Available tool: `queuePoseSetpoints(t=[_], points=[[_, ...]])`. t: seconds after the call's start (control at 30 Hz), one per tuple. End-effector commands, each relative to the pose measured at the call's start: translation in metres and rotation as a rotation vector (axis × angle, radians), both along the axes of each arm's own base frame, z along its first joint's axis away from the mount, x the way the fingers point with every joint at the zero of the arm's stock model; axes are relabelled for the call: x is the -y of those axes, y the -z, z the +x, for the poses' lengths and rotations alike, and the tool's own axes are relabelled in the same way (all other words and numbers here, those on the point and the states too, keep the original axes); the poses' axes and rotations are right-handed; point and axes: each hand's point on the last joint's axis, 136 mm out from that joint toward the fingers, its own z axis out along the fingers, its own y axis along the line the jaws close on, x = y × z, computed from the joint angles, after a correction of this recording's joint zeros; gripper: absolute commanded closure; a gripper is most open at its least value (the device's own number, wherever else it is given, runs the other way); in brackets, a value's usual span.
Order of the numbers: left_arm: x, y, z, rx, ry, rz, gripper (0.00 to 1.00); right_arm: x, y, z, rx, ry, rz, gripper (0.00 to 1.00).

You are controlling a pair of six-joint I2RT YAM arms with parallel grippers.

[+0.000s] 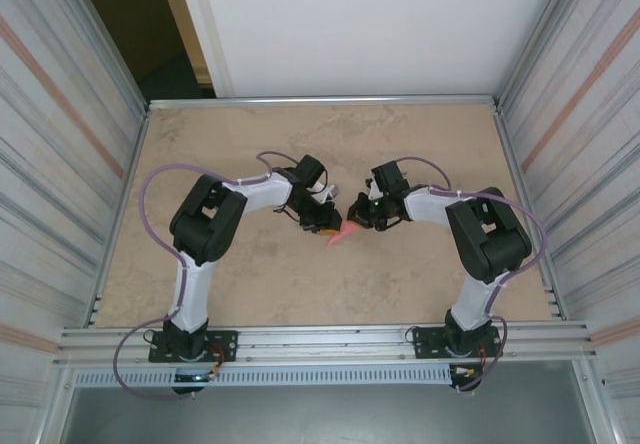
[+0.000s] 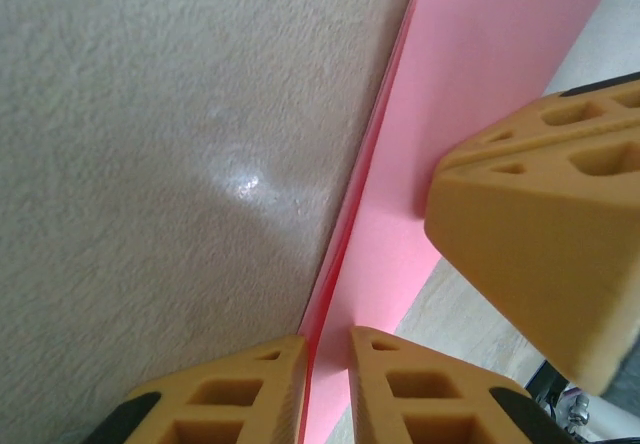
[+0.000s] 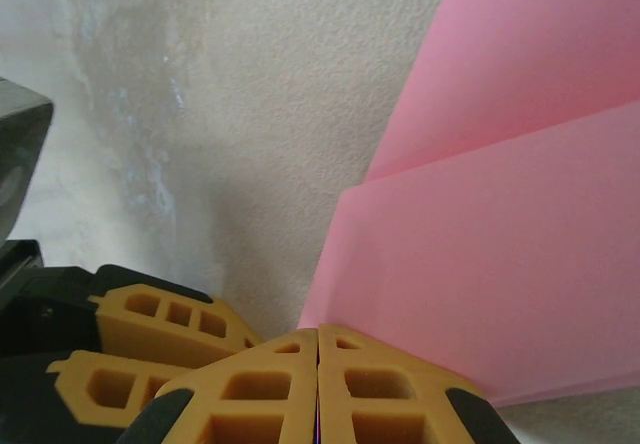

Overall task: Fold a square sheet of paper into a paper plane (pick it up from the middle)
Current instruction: Fold the wing for the fifth time at the center of the table.

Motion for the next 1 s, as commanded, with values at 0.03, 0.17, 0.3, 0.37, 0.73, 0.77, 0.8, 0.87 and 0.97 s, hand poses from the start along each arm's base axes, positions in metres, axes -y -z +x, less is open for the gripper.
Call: queuePoseSetpoints(t=[0.03, 0.17, 0.3, 0.37, 0.73, 0.77, 0.8, 0.87, 0.97], points=[[-0.0421, 0.0784, -0.0270, -0.087, 0.003, 0.262, 0.79, 0.0033, 0.0060, 0.0036, -0.032, 0.036, -0.021, 0.91], [-0.0423, 0.0797, -0.0264, -0.087, 0.002, 0.266, 0.80, 0.0072, 0.0094, 0.0037, -0.039, 0.047, -0.035, 0.91], [-0.0431, 0.0813, -0.0271, -0.092, 0.003, 0.269, 0.81, 0.0085, 0.0111, 0.0035, -0.046, 0.051, -0.038, 0.91], [-0.0429, 0.0814, -0.0275, -0.092, 0.005, 0.268, 0.82, 0.0090, 0.0121, 0.0035, -0.050, 0.052, -0.040, 0.91], [-0.0447, 0.0841, -0.0295, -0.098, 0.007, 0.276, 0.84, 0.0059, 0.0132, 0.0063, -0.052, 0.043, -0.037, 0.90], [-0.0448, 0.0843, -0.0296, -0.097, 0.009, 0.276, 0.84, 0.0055, 0.0124, 0.0069, -0.050, 0.041, -0.036, 0.90], [-0.0449, 0.0843, -0.0298, -0.098, 0.009, 0.276, 0.84, 0.0055, 0.0128, 0.0072, -0.050, 0.040, -0.038, 0.90], [-0.0454, 0.0847, -0.0296, -0.097, 0.009, 0.277, 0.85, 0.0056, 0.0124, 0.0076, -0.050, 0.038, -0.040, 0.89], [-0.0454, 0.0851, -0.0299, -0.097, 0.010, 0.278, 0.87, 0.0052, 0.0138, 0.0080, -0.052, 0.035, -0.042, 0.89]])
